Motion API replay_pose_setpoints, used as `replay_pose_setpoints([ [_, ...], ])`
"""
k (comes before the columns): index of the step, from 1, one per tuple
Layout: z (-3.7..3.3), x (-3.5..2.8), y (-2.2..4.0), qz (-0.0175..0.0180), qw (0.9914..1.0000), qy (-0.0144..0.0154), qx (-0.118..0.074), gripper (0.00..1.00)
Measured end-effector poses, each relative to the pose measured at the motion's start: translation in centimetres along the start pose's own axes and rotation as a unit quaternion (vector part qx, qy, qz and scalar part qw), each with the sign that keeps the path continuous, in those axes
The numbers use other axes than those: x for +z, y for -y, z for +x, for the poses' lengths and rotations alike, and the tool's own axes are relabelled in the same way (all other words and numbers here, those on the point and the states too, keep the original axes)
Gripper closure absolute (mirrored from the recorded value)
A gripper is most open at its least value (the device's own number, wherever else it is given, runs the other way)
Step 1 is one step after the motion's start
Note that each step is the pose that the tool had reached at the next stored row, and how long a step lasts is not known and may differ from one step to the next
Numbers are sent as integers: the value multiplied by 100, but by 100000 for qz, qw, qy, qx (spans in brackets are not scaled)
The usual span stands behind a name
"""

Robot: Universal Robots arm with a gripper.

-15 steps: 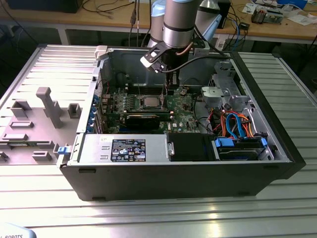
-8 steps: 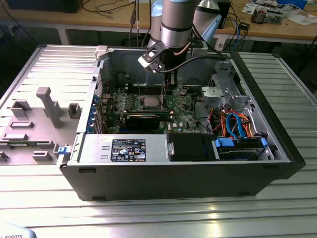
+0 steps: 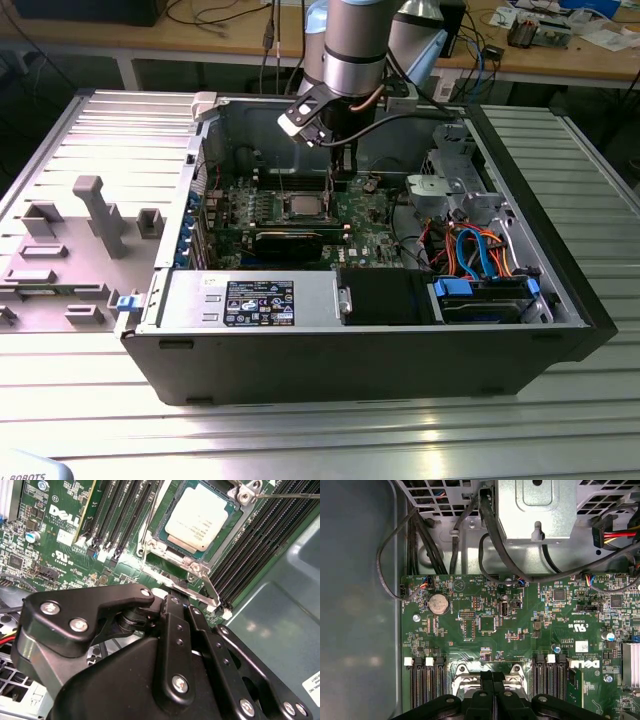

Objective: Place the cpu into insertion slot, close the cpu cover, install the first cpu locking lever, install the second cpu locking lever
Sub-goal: 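Close the cpu cover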

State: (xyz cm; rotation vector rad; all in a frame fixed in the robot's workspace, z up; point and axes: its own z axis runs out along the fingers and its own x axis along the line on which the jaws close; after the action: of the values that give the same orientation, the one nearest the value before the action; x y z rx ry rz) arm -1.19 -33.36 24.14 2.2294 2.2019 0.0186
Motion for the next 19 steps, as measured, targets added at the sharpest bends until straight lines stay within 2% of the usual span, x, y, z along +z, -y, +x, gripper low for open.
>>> replay_pose_setpoints([
  [19,0,0,38,-1,100000,0,4,89],
])
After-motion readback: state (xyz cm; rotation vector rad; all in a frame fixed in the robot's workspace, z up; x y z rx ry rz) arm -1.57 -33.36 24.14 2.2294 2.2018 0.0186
